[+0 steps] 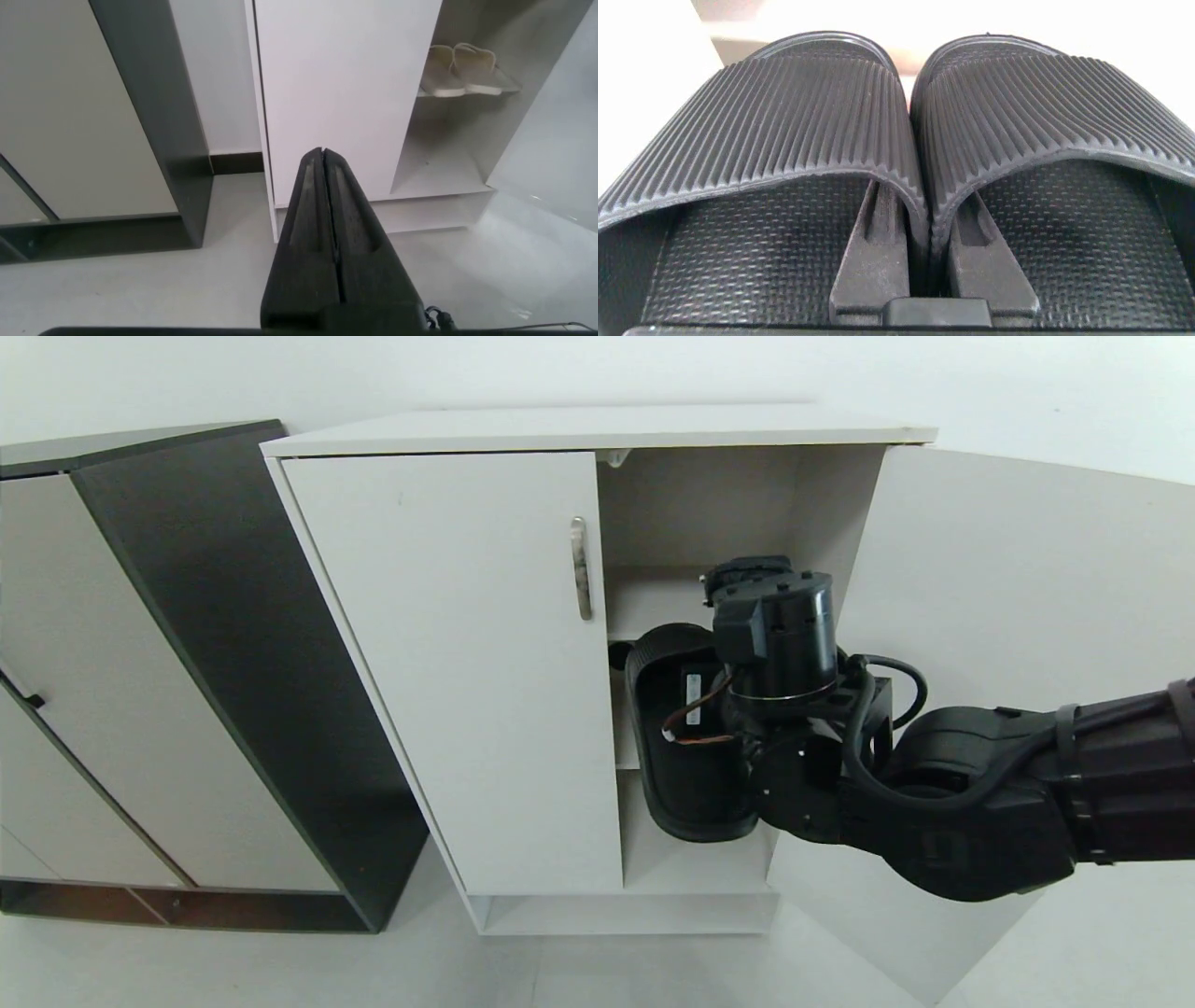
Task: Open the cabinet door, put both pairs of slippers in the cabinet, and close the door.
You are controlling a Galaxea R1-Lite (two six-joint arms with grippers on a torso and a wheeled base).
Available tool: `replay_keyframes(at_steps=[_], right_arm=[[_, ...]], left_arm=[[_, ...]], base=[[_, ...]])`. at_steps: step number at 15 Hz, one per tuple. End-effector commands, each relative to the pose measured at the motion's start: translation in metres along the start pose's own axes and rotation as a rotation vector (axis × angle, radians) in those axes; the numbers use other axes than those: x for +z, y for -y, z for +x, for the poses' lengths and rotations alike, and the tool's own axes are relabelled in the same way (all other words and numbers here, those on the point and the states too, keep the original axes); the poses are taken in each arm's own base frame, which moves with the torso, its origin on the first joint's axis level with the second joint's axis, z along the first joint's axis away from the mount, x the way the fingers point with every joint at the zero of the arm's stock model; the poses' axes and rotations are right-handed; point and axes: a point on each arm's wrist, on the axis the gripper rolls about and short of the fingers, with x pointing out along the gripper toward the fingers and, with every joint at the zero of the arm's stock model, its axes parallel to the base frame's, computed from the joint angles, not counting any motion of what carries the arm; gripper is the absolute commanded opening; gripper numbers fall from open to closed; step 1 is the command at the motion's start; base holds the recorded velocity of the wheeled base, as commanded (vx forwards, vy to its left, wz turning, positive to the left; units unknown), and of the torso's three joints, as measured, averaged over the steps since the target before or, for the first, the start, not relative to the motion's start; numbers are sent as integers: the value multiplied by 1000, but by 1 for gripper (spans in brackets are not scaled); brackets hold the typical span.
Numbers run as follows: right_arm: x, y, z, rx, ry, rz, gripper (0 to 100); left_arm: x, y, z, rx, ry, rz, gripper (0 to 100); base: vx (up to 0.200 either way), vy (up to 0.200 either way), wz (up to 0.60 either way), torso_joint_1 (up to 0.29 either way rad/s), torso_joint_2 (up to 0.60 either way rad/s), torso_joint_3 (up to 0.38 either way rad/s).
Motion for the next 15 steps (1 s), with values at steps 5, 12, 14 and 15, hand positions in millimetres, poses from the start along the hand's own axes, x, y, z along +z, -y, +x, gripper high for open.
replay_keyframes(at_steps=[5, 12, 14, 15], right_arm=[[-1, 4, 12, -32, 0, 2, 0], [3, 5, 15, -38, 9, 13, 0], [3, 5, 15, -38, 9, 14, 0], [3, 5, 15, -38, 9, 14, 0]], left_arm=[[0, 0, 0, 0, 0, 0, 0], [0, 0, 0, 0, 0, 1, 0], [0, 0, 0, 0, 0, 1, 0], [0, 0, 0, 0, 0, 1, 0]], base=[[0, 0, 0, 0, 0, 0], [143, 0, 0, 3, 2, 4], [200, 0, 0, 2, 2, 5], [200, 0, 0, -7, 2, 2]])
